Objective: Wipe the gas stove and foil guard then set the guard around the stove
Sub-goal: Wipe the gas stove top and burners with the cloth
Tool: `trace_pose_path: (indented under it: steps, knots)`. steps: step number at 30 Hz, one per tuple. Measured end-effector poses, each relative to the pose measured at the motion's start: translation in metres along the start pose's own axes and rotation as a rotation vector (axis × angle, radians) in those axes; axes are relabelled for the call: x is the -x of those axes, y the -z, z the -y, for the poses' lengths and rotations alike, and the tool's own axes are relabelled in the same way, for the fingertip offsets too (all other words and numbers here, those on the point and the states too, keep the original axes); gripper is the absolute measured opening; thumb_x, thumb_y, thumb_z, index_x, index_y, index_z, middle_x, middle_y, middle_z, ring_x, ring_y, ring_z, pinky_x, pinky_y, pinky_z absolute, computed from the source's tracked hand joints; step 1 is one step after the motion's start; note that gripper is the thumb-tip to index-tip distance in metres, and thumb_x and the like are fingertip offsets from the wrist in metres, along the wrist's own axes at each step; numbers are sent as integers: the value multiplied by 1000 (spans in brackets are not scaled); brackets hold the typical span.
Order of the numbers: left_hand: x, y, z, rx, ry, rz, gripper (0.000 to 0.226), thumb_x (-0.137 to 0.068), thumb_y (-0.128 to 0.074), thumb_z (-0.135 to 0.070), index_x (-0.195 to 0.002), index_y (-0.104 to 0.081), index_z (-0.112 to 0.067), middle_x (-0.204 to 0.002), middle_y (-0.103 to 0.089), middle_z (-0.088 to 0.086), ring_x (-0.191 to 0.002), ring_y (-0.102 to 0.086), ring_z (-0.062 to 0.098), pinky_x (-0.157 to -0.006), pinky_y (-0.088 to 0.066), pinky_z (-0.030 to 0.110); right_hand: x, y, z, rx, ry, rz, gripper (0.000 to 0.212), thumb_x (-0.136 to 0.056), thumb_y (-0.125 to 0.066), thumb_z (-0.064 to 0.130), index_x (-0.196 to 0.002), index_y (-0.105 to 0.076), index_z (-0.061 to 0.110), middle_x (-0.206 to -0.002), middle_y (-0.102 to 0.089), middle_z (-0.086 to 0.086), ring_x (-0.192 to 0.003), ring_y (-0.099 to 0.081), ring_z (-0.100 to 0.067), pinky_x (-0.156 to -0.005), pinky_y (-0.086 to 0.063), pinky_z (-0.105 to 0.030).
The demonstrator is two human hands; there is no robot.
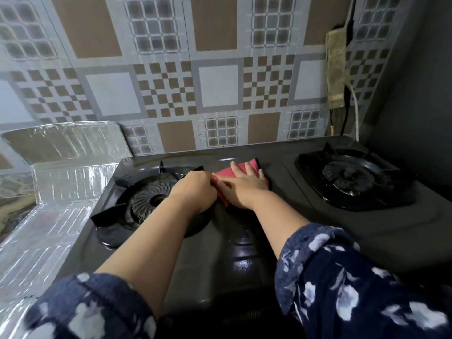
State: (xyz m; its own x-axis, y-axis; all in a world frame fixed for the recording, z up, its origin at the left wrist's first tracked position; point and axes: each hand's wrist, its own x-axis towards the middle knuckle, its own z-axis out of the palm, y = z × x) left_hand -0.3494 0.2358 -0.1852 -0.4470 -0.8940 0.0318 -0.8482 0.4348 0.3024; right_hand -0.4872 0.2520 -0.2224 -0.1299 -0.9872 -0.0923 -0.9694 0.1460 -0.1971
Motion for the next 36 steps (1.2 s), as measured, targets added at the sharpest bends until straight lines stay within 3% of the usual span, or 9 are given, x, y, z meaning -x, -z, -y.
trace_pose_path:
  steps: [7, 12, 21, 24, 28, 30, 34, 36]
  knots:
    - [33, 14, -1, 29, -92, 7, 34, -82, -47, -13, -102, -73, -21, -114, -69, 9, -106, -61, 31, -83, -49, 33, 74, -7, 10, -12, -32, -30, 45, -91, -19, 67, -135, -27, 62, -162, -2, 9, -149, 5, -25, -119, 4, -48]
    - [42, 10, -9, -2, -180, 28, 37, -84, -47, -17, -113, -69, -23, -124, -63, 6, -114, -58, 30, -90, -50, 36, 103, -9, -5, -11, -100, -51, 45, -92, -21, 66, -137, -21, 62, -162, -1, 9, -149, 4, -21, -119, 2, -45]
    - [5, -5, -35, -70, -202, 73, 34, -86, -44, -19, -114, -63, -15, -119, -64, 11, -109, -59, 32, -79, -47, 35, 53, 7, -48, -2, -255, -51, 46, -96, -12, 60, -141, -15, 58, -162, 0, 2, -148, 2, -28, -119, -3, -46]
    - [-19, -10, -45, -42, -188, 80, 37, -87, -43, -18, -120, -59, -19, -122, -62, 8, -111, -58, 30, -77, -44, 33, 19, 16, -62, 1, -215, -15, 48, -93, -9, 65, -141, -13, 59, -162, 4, 1, -148, 4, -31, -118, -1, -48]
    - [-53, -14, -51, -18, -141, 75, 39, -86, -45, -20, -124, -55, -18, -127, -59, 6, -115, -56, 28, -89, -47, 38, -33, 27, -71, 12, -128, 75, 50, -90, -11, 69, -140, -9, 62, -162, 9, 2, -147, 11, -33, -117, 2, -53]
    - [-70, -14, -53, -30, -105, 64, 39, -87, -46, -21, -124, -55, -17, -128, -57, 6, -116, -55, 27, -89, -46, 37, -62, 34, -75, 42, -84, 143, 51, -88, -11, 73, -138, -6, 64, -161, 12, 3, -146, 15, -34, -116, 5, -57]
    - [-97, -19, -64, -41, -71, 76, 42, -87, -48, -22, -128, -54, -22, -129, -58, 4, -116, -56, 24, -88, -47, 35, -101, 51, -96, 176, 33, 305, 69, -78, -15, 84, -138, 8, 61, -159, 20, 7, -146, 17, -31, -114, 5, -63]
    - [-104, -24, -73, -35, -99, 75, 44, -88, -48, -23, -132, -51, -26, -132, -56, 2, -119, -54, 22, -93, -46, 35, -110, 63, -115, 254, 123, 363, 62, -89, -20, 70, -141, 11, 55, -158, 23, 5, -146, 18, -27, -116, 6, -58]
